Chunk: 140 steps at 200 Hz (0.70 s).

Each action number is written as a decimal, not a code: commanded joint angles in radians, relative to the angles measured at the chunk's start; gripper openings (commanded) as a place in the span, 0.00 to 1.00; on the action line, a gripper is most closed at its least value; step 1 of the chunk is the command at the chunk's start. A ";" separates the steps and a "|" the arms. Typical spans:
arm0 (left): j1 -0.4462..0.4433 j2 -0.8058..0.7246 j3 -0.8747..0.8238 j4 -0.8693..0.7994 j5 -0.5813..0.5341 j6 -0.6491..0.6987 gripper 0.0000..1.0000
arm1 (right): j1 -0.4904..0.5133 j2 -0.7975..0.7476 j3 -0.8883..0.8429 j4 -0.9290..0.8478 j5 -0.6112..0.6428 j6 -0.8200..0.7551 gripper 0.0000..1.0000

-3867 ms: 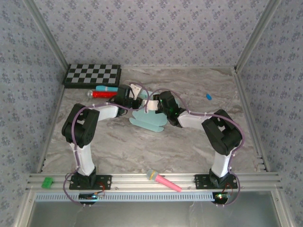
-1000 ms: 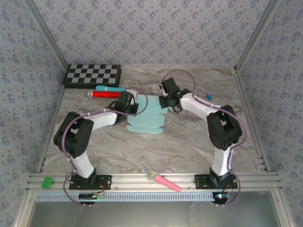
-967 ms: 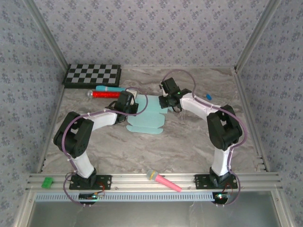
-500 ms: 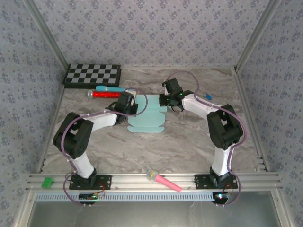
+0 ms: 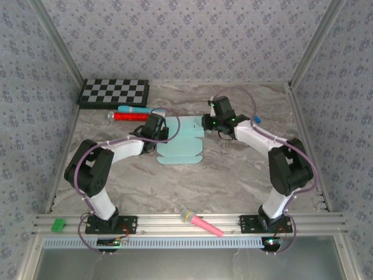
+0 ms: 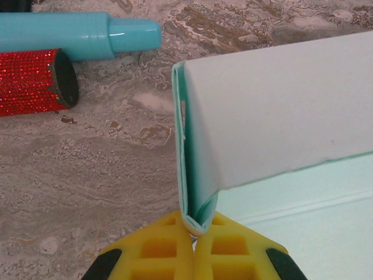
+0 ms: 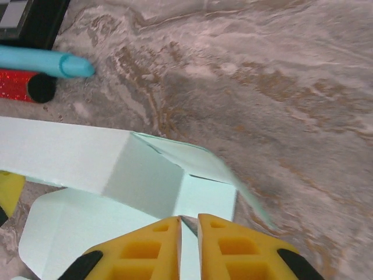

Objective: Fold the paper box

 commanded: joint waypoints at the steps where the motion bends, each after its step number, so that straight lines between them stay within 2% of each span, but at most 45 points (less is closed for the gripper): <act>1: -0.009 -0.025 0.024 -0.072 0.010 -0.030 0.00 | -0.033 -0.067 -0.063 -0.010 0.001 -0.003 0.20; 31: -0.007 -0.037 0.033 -0.085 0.029 -0.035 0.00 | -0.080 -0.112 -0.135 -0.008 -0.024 -0.022 0.30; 75: 0.002 -0.070 0.045 -0.112 0.059 -0.060 0.00 | -0.160 -0.167 -0.264 0.060 -0.122 -0.017 0.47; 140: 0.052 -0.113 0.028 -0.090 0.160 -0.122 0.00 | -0.246 -0.163 -0.381 0.180 -0.264 0.055 0.49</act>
